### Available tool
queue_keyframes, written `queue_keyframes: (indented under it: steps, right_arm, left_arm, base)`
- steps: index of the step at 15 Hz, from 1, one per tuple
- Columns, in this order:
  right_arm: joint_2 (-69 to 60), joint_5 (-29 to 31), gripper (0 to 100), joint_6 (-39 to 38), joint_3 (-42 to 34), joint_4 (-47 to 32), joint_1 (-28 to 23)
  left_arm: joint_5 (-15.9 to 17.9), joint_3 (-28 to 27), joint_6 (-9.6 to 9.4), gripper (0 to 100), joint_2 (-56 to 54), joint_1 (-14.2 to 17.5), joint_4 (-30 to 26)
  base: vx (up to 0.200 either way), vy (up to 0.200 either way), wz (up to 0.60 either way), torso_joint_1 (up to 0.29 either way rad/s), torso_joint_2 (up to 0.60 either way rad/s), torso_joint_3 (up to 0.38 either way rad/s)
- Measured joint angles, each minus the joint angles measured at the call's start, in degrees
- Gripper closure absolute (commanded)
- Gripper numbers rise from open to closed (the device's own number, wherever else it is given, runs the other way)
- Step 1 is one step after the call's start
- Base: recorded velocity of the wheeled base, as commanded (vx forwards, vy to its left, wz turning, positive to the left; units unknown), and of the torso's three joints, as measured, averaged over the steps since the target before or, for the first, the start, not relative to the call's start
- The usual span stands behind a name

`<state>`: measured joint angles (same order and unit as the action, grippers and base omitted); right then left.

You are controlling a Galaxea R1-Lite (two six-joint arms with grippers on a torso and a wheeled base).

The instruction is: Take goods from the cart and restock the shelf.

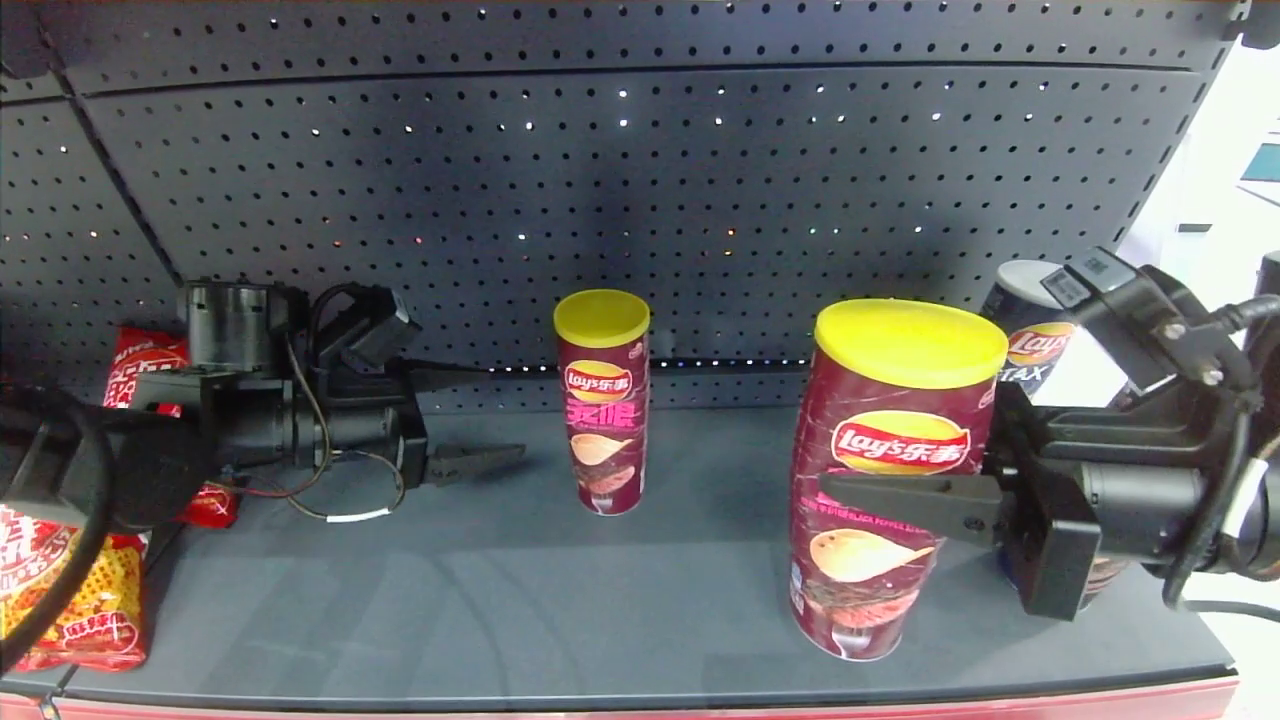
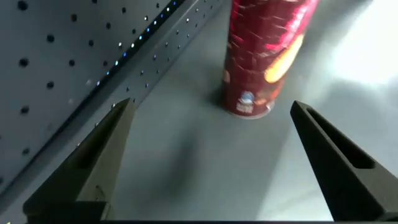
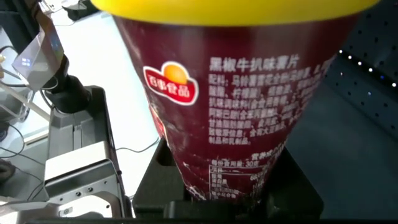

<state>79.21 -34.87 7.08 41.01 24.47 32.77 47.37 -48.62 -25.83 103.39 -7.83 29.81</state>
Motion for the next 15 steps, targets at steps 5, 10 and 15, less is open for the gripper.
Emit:
queue_keyframes:
  steps: [5, 10, 15]
  right_arm:
    - [1.8, 0.0, 100, 0.1, 0.3, 0.0, -0.1]
    - [2.8, 0.0, 100, 0.1, 0.3, 0.1, -0.3]
    - [4.4, 0.0, 100, 0.0, 0.5, 2.2, -0.3]
  left_arm:
    - [0.9, -5.0, 0.16, 0, 4.4, -3.1, 0.1]
    - [1.5, -9.3, 0.35, 0, 8.9, -5.2, 0.1]
    - [1.5, -11.7, 4.08, 0, 11.7, -7.9, 3.1]
  base:
    - [0.0, 0.0, 0.0, 0.0, 0.0, 0.0]
    - [0.0, 0.0, 0.0, 0.0, 0.0, 0.0]
    - [0.0, 0.0, 0.0, 0.0, 0.0, 0.0]
